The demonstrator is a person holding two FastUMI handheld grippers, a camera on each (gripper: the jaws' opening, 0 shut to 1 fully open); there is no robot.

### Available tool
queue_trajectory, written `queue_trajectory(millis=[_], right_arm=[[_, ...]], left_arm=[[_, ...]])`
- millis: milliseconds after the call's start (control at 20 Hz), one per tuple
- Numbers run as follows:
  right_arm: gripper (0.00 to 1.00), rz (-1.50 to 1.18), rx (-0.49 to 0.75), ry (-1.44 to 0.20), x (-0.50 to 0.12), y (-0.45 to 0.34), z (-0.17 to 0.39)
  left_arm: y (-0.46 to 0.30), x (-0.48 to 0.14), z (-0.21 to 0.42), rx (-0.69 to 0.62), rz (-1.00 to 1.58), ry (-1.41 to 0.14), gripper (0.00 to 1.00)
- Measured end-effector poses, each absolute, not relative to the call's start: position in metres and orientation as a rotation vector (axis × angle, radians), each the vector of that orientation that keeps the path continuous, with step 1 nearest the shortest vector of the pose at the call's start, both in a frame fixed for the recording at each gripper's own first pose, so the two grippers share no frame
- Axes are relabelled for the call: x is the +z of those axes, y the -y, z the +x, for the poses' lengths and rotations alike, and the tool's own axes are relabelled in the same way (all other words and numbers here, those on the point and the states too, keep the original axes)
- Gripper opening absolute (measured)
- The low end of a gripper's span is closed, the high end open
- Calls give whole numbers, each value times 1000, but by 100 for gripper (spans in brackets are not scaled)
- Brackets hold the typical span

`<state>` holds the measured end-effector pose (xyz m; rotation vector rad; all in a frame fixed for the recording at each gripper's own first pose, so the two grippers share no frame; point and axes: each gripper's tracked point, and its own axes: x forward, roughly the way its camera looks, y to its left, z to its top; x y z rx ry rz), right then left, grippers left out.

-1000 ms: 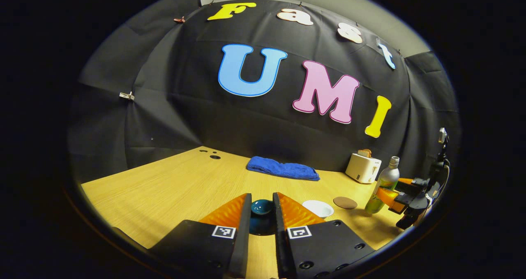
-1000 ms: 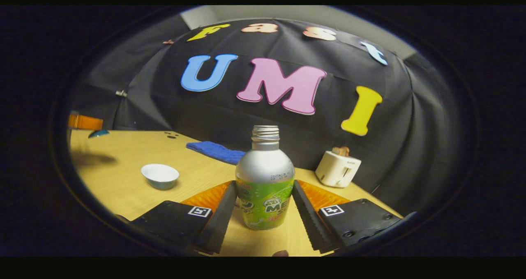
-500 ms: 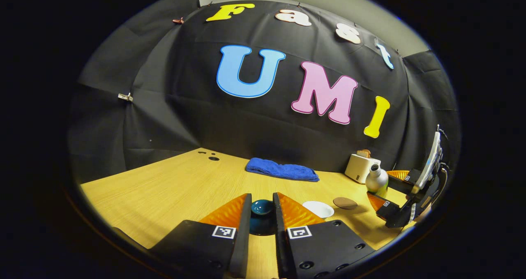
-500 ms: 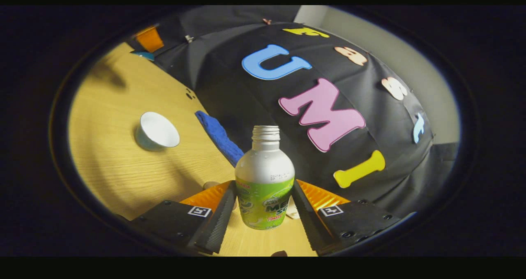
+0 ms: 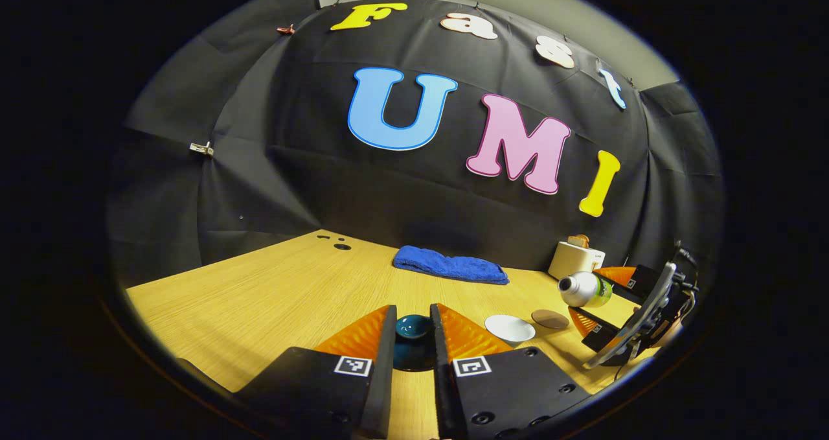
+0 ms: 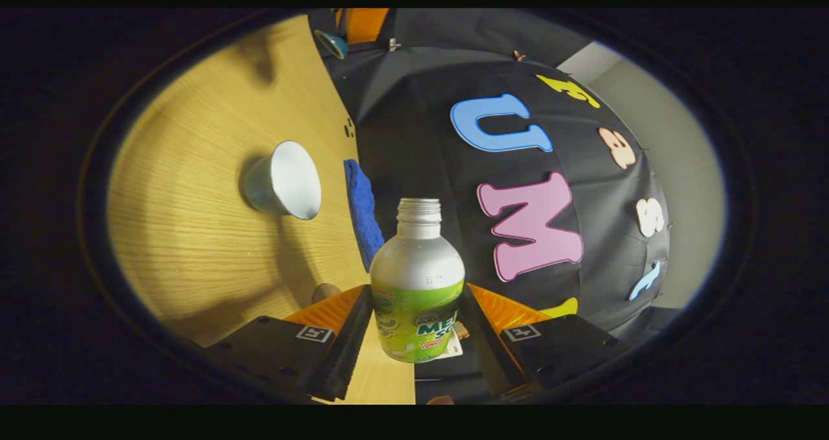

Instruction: Open the teacup lid with one hand, grasp the water bottle and pour water into the teacup with the other hand; after pouring, place the water bottle on the coaster and then close the teacup lid.

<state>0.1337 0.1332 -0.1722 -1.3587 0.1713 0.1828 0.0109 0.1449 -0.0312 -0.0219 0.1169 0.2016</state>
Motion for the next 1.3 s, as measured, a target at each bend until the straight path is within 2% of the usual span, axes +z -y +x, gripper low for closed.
queue_trajectory(millis=[250,300,400,550,650,900,1000,1300], right_arm=[[80,-1486,226,-165,-180,-145,138],[84,-1505,232,-168,-181,-144,139],[80,-1532,245,-177,-186,-144,141],[80,-1581,259,-181,-188,-143,140],[84,-1622,267,-175,-187,-143,142],[84,-1688,284,-178,-189,-141,145],[80,-1718,286,-179,-189,-140,145],[80,-1776,309,-169,-190,-141,146]], left_arm=[[-144,-33,11,196,-27,-120,31],[-143,-32,11,194,-29,-121,31],[-143,-33,12,192,-28,-123,31],[-144,-33,11,193,-28,-122,31],[-145,-35,12,195,-30,-126,31],[-142,-34,11,188,-32,-127,31],[-142,-33,11,187,-32,-126,31],[-143,-37,12,187,-38,-134,31]])
